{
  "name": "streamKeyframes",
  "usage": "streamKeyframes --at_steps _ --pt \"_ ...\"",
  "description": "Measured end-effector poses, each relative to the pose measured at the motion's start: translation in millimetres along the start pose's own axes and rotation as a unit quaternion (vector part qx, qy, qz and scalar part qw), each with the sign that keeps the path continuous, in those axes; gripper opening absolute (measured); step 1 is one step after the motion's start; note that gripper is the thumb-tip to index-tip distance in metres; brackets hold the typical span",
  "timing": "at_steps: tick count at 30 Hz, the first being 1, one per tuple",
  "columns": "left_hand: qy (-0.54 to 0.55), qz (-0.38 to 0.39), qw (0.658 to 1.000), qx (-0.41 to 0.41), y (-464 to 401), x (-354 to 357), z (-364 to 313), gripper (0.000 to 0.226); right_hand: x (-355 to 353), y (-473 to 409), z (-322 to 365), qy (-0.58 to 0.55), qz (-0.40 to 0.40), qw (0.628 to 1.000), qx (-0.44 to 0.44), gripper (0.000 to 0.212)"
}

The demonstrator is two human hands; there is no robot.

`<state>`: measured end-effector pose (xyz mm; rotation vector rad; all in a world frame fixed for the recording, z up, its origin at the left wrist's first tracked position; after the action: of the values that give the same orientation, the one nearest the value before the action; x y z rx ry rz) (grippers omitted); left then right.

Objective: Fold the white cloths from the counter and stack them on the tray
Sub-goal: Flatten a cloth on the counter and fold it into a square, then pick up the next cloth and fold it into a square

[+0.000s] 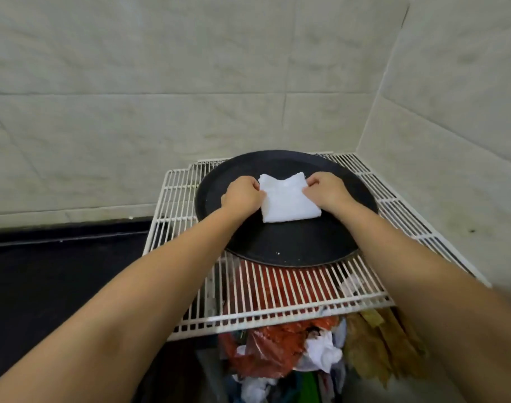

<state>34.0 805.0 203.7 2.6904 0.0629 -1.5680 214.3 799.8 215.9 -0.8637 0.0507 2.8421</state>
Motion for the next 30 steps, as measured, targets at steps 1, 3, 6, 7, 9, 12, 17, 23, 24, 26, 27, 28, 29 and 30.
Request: streamKeyframes --at_steps 1,3,6,7,9,12,17,23,24,26,27,28,29,30 --pt "-0.033 -0.005 0.999 -0.007 0.4 2.5 0.0 0.02 2.4 -1.8 -2.3 0.03 0.001 1.0 -0.005 0.022" --pt "-0.08 -0.023 0.996 -0.012 1.1 5.8 -0.6 0.011 6.1 -3.2 -5.3 0.098 0.002 0.995 -0.008 0.021" --pt "-0.097 -0.047 0.994 -0.003 2.8 7.2 -0.7 0.01 6.6 -4.0 -6.1 0.174 -0.003 0.985 -0.008 0.025" --pt "-0.098 -0.053 0.994 0.0 4.2 5.7 0.0 0.016 5.1 -2.3 -4.2 0.191 -0.007 0.982 -0.004 0.03" --pt "-0.089 -0.064 0.994 0.004 8.1 -0.5 4.0 0.026 1.8 2.3 2.1 0.21 -0.018 0.977 -0.007 0.041" --pt "-0.056 -0.085 0.995 0.013 19.6 -21.2 18.2 0.03 3.1 14.4 26.1 0.201 -0.031 0.977 -0.059 0.042" --pt "-0.038 -0.142 0.989 0.022 64.8 -81.9 87.2 0.026 63.6 60.8 98.4 0.157 0.027 0.973 -0.169 0.032" --pt "-0.123 -0.174 0.975 -0.061 183.7 -158.9 251.4 0.025 225.7 177.2 184.5 0.067 0.146 0.938 -0.306 0.031" --pt "-0.145 -0.176 0.97 -0.081 208.6 -170.4 281.5 0.026 254.5 202.4 195.8 0.052 0.167 0.93 -0.323 0.03" --pt "-0.177 -0.178 0.96 -0.127 258.3 -192.9 339.0 0.026 307.6 254.6 216.0 0.042 0.205 0.911 -0.354 0.031" --pt "-0.184 -0.18 0.954 -0.155 285.1 -203.9 367.6 0.026 333.9 282.7 225.0 0.047 0.224 0.9 -0.37 0.032" --pt "-0.187 -0.183 0.948 -0.182 312.2 -214.0 395.4 0.025 359.1 310.5 232.2 0.053 0.243 0.889 -0.383 0.033" --pt "-0.189 -0.187 0.941 -0.208 338.7 -222.4 421.2 0.024 383.3 337.1 237.7 0.058 0.263 0.879 -0.394 0.033" --pt "-0.19 -0.189 0.935 -0.233 364.8 -229.7 445.6 0.023 406.6 362.9 242.2 0.062 0.283 0.868 -0.404 0.033"
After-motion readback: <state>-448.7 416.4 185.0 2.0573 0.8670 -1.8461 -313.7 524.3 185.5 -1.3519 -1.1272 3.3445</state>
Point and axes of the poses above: each hand's wrist, its own y-axis away from the middle knuckle, its own x-axis out of the palm, z = x × y, the point moved 3 cm from there along -y, towards the middle knuckle, and after that the axes turned 15 degrees about -y, right-handed, at the moved point
